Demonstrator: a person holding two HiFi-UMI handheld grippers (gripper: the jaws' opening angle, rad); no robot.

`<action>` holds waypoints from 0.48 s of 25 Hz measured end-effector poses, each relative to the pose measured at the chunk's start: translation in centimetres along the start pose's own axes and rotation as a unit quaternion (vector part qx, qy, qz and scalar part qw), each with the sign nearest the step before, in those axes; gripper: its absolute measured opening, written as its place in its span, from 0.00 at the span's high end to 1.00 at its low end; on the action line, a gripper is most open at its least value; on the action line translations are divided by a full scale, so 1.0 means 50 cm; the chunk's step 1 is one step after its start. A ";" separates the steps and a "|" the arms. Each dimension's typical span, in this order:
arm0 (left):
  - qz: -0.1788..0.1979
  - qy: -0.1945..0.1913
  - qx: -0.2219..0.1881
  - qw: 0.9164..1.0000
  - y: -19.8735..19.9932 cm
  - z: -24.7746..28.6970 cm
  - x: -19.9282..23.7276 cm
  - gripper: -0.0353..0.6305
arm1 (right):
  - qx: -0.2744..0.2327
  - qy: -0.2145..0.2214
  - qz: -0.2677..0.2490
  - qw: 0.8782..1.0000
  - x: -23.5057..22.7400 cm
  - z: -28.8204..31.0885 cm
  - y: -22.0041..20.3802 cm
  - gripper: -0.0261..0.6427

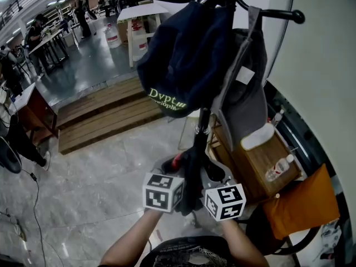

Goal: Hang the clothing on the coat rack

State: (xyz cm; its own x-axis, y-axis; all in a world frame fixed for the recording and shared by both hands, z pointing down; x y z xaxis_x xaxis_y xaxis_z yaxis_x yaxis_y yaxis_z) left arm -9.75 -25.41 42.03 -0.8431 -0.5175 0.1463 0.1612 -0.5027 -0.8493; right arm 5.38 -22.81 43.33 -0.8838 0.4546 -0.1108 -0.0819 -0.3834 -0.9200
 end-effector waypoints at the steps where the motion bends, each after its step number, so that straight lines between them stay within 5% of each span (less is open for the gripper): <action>1: -0.001 -0.002 0.001 1.000 -0.002 -0.002 -0.002 0.89 | 0.001 0.000 0.002 1.000 0.002 -0.002 -0.001 0.90; 12: 0.012 -0.008 -0.011 1.000 -0.013 -0.033 -0.014 0.83 | -0.002 -0.011 0.004 1.000 0.025 -0.029 -0.010 0.89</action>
State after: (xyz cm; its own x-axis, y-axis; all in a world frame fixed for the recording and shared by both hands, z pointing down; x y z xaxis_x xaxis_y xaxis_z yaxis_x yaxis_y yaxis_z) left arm -10.12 -23.55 41.65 -0.8312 -0.5399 0.1330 0.1696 -0.4741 -0.8640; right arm 4.96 -20.87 43.13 -0.8944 0.4338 -0.1090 -0.0741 -0.3840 -0.9204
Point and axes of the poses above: the fingertips, and each gripper's own axes: z forward along the fingers, x to its left, y out of its top, the point moved 9 cm from there along -z, backward along the fingers, and after that the axes turned 8 degrees about x, right-handed, at the moved point
